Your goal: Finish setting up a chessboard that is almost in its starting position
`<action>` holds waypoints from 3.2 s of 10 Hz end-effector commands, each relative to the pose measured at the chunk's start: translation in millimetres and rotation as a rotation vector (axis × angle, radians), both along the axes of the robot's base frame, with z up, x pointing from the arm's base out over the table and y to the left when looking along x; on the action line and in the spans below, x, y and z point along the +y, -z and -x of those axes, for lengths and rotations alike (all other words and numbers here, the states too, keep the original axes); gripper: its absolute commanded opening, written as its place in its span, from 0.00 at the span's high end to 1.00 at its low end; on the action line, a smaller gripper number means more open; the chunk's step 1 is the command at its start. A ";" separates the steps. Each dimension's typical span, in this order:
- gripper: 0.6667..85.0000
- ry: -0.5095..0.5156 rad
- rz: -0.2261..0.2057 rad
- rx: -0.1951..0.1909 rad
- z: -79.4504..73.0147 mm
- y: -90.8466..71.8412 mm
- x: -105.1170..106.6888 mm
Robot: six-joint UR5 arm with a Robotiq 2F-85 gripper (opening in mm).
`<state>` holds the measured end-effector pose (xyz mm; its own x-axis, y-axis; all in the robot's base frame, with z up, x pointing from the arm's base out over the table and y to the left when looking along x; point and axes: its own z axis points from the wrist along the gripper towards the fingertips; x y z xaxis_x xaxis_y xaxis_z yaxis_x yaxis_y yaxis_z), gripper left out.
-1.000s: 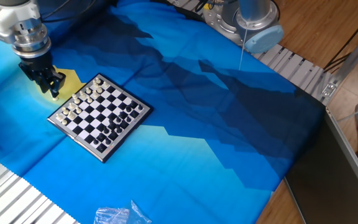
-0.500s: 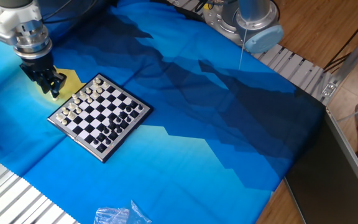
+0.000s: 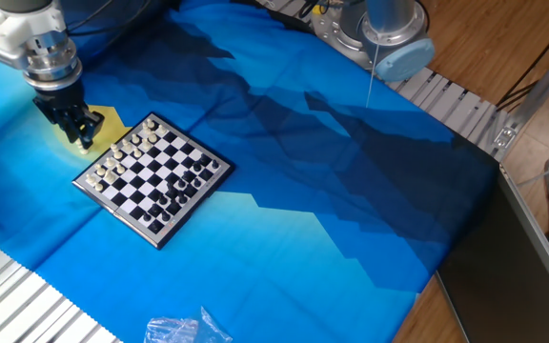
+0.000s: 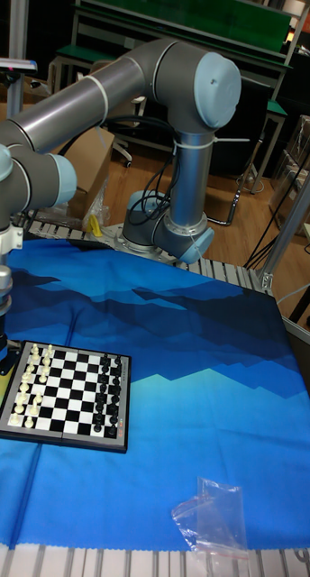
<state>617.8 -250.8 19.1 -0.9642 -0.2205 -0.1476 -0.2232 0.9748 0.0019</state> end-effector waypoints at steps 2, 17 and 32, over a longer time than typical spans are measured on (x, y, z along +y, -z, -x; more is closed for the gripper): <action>0.66 0.018 -0.001 -0.005 2.2 -0.6 -1.6; 0.70 0.020 0.011 -0.004 -1.4 -1.7 0.6; 0.86 0.033 0.023 0.009 -3.8 -6.8 0.7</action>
<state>621.2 -253.0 21.8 -0.9708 -0.2036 -0.1271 -0.2010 0.9790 -0.0332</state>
